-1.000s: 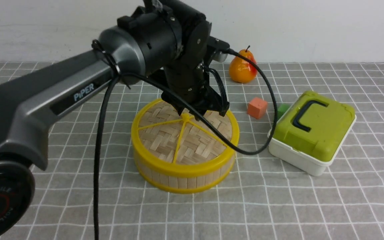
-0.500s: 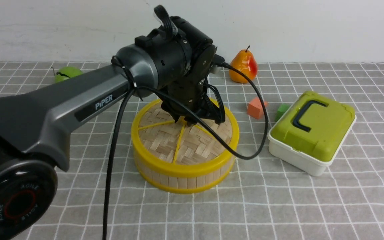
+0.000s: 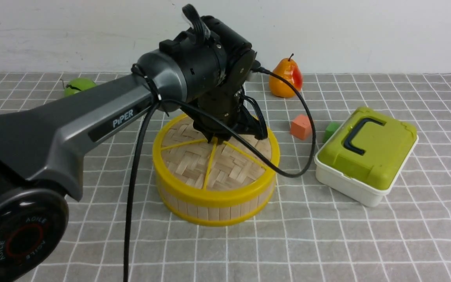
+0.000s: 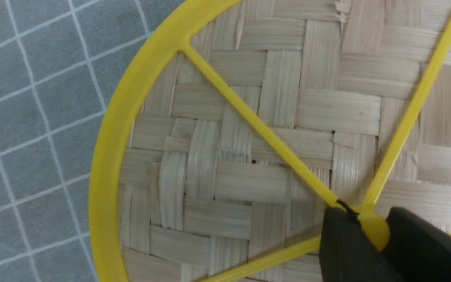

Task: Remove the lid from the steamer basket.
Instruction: Use the left arm to lift the lid of the steamer, then use the left arm to place the steamer lid on the table

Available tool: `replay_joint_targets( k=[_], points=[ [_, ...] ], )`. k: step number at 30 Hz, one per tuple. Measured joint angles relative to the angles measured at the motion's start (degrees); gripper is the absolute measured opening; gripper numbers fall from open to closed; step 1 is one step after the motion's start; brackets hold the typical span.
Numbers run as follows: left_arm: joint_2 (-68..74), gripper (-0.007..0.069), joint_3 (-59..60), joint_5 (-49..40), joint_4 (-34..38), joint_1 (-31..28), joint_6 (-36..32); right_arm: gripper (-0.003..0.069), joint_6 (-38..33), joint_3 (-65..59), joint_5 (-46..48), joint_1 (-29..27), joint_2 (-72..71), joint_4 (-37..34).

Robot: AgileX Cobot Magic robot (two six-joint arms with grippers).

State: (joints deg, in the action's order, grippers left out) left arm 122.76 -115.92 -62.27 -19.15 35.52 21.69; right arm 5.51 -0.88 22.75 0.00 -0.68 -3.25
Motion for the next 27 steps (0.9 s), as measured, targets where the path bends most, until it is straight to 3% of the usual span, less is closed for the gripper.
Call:
replay_joint_targets(
  k=[9, 15, 22, 27],
  points=[
    [-11.9, 0.0108, -7.5, -7.5, -3.2, -2.7, -1.3, 0.0243, 0.0, 0.0, 0.0, 0.0, 0.0, 0.0],
    [-19.2, 0.0108, -6.6, -9.0, -2.5, -14.3, -2.1, 0.0243, 0.0, 0.0, 0.0, 0.0, 0.0, 0.0],
    [-23.9, 0.0108, 4.9, -8.2, 1.4, -25.6, -2.2, 0.0243, 0.0, 0.0, 0.0, 0.0, 0.0, 0.0],
    [-22.7, 0.0108, 22.6, 3.6, 5.8, -30.9, -1.2, 0.0243, 0.0, 0.0, 0.0, 0.0, 0.0, 0.0]
  ],
)
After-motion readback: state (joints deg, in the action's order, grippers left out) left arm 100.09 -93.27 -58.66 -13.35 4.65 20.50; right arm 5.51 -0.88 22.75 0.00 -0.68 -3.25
